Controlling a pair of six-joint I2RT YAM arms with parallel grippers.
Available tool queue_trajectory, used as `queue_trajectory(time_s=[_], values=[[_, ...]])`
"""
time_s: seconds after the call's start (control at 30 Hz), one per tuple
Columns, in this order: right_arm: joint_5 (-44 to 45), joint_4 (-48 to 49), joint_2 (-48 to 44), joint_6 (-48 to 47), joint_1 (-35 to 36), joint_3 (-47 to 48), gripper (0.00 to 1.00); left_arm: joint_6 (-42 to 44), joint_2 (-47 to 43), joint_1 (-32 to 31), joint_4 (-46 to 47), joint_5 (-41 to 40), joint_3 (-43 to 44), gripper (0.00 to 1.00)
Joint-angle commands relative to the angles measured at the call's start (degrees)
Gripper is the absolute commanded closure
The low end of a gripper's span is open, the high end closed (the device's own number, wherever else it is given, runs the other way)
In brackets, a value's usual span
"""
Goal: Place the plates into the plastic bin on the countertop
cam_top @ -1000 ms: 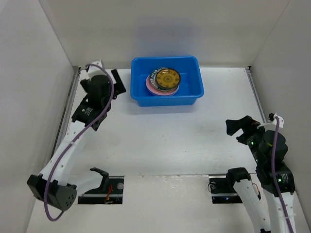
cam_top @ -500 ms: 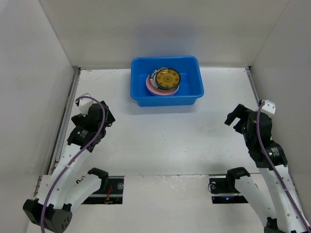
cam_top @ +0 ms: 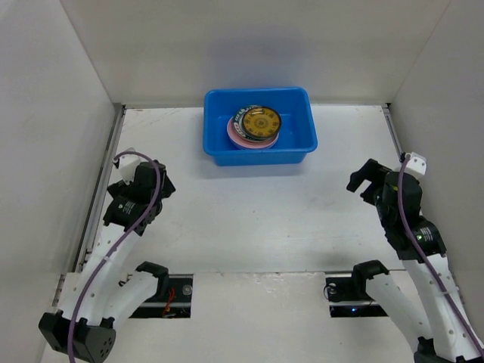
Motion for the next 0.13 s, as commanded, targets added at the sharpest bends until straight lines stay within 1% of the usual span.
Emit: queue_trajectory(time_s=[0.0, 0.1], values=[[-0.1, 3.8, -0.2, 0.8, 0.6, 0.5, 0.0, 0.7, -1.7, 1.8, -0.3, 0.2, 0.2, 0.0], [-0.1, 3.7, 0.2, 0.8, 0.6, 0.5, 0.0, 1.0, -3.0, 3.6, 0.4, 0.2, -0.4, 0.0]])
